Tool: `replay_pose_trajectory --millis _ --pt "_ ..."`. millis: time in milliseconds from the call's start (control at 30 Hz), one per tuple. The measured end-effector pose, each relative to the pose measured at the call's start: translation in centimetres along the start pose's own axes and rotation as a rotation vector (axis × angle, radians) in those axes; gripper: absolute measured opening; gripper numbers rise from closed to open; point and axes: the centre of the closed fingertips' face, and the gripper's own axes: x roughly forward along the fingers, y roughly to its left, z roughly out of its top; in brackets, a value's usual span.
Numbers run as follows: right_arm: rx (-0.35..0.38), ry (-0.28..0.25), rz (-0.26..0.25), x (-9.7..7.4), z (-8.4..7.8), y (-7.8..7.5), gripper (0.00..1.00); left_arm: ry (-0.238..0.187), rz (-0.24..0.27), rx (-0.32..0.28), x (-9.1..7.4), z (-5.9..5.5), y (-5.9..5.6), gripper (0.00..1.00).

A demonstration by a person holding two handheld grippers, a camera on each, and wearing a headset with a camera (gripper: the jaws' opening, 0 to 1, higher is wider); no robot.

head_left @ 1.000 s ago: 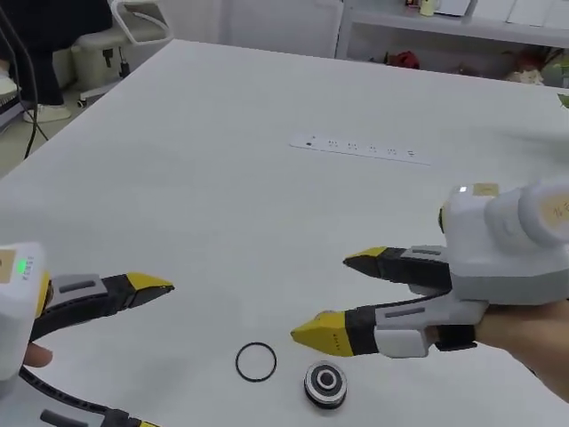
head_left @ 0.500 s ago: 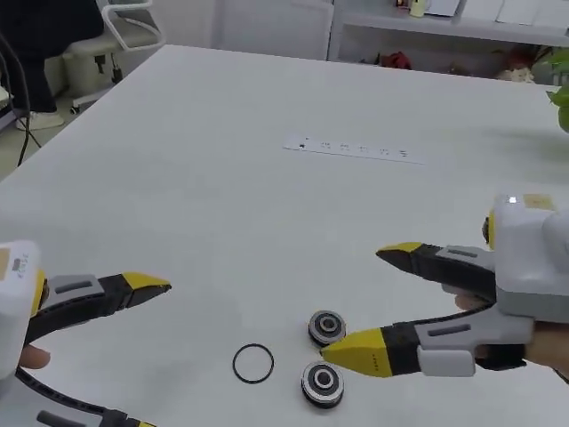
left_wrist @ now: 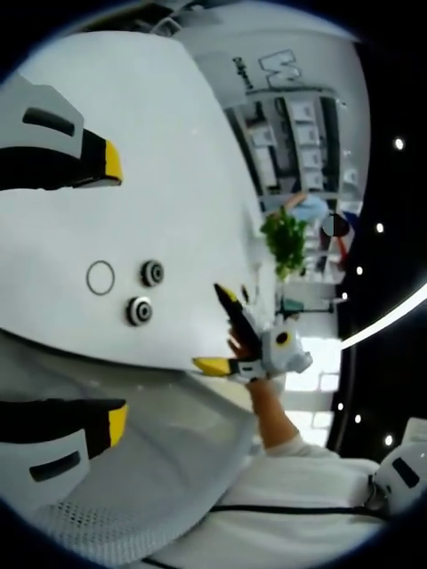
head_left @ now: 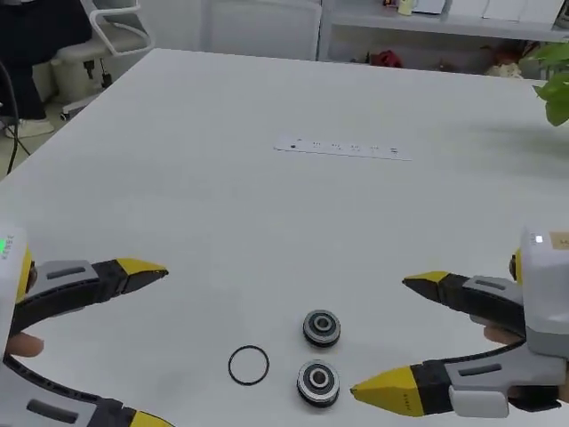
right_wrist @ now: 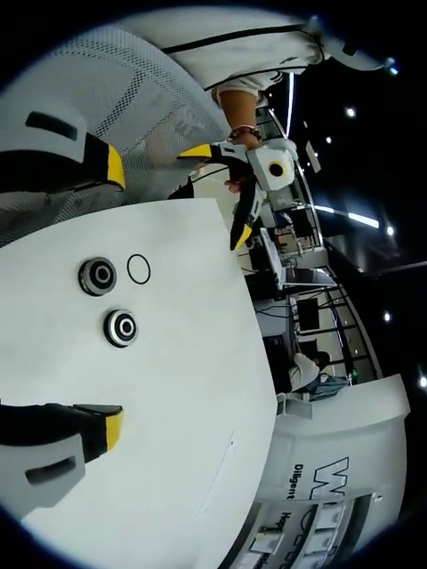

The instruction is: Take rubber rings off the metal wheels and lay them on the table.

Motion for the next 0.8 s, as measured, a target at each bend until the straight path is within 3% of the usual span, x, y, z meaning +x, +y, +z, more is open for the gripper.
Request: replay_pose_trajectory --millis 233,633,733,800 --pt "0.022 0.010 -0.009 -0.2 -1.0 0.0 0.94 -0.015 -0.030 0.055 0.5 2.3 -0.8 1.00" --pt "0.046 0.013 -0.002 -0.4 -2.0 0.1 0.90 -0.036 -0.091 0.116 2.1 5.1 -1.9 1.00" --pt "0.048 0.010 0.003 -0.4 -2.0 0.2 0.88 -0.053 -0.091 0.169 2.8 5.9 -1.8 0.96" --pt "0.042 0.002 0.009 -0.4 -2.0 0.3 0.86 -0.060 -0.097 0.174 3.0 6.2 -1.8 0.93"
